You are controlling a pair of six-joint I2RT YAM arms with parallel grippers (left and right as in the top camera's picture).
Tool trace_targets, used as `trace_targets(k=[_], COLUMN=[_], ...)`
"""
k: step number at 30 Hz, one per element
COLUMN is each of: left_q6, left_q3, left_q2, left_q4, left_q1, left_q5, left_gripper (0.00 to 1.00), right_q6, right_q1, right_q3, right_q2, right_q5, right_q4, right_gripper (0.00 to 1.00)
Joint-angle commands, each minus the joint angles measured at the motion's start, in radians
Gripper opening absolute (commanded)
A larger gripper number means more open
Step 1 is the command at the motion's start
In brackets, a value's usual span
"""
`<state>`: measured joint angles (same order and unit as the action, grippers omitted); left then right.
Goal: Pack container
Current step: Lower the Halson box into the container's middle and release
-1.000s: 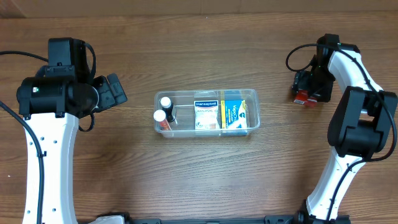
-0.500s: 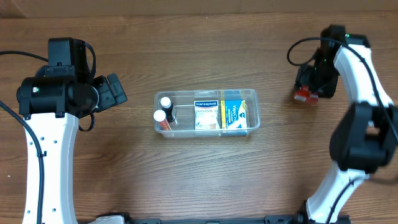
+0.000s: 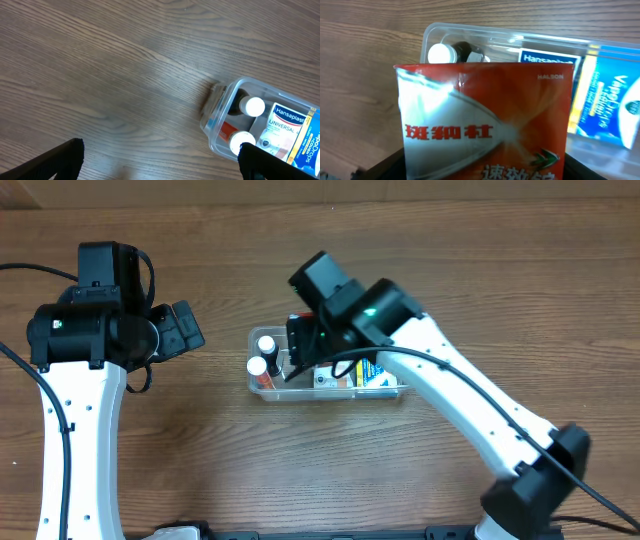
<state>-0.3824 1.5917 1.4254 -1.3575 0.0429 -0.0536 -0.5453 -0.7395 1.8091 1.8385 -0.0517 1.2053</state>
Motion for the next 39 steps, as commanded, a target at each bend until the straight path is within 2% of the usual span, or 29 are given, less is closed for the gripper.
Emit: trace_targets(k=[1, 9, 17, 18, 21, 28, 29, 30, 31, 32, 39], left_q6=[0.02, 0.02, 0.02, 0.021, 0.02, 0.02, 0.021, 0.02, 0.021, 0.021, 0.021], left_q3=[-0.002, -0.002, -0.002, -0.002, -0.002, -0.002, -0.002, -0.002, -0.002, -0.002, -0.002], left_q2=[0.002, 0.002, 0.002, 0.002, 0.002, 0.002, 0.002, 0.002, 0.002, 0.002, 0.002], left_q4=[0.0, 0.0, -0.003, -0.004, -0.004, -0.003, -0.004, -0.004, -0.004, -0.003, -0.004], left_q1=[0.003, 0.003, 0.003, 0.003, 0.003, 0.003, 0.003, 0.003, 0.003, 0.003, 0.003], left_q5=[-0.006, -0.005, -0.005, -0.006, -0.005, -0.006, -0.006, -0.006, -0.006, -0.006, -0.006], left_gripper=[1.0, 1.0, 1.0, 1.0, 1.0, 1.0, 1.0, 1.0, 1.0, 1.0, 1.0], right_q6=[-0.036, -0.078, -0.08, -0.08, -0.08, -0.076, -0.069, -0.045, -0.043, -0.043, -0.042], right_q1=[-0.014, -0.014, -0.014, -0.014, -0.014, -0.014, -0.014, -0.014, -0.014, -0.014, -0.014], right_q3=[-0.019, -0.019, -0.023, -0.023, -0.023, -0.023, -0.023, -0.023, -0.023, -0.023, -0.045], right_q2=[0.077, 0.229, 0.253, 0.253, 0.253, 0.253, 0.253, 0.253, 0.253, 0.253, 0.253], right_q5=[0.009, -0.002, -0.003, -0.007, -0.048, -0.047, -0.049, -0.065, -0.067, -0.066, -0.05], right_q4=[-0.029, -0.098, -0.12, -0.12, -0.12, -0.119, -0.114, -0.108, -0.097, -0.094, -0.113], right_gripper=[0.73, 0.73, 0.73, 0.75, 0.88, 0.88, 0.84, 0.61, 0.17, 0.04, 0.04])
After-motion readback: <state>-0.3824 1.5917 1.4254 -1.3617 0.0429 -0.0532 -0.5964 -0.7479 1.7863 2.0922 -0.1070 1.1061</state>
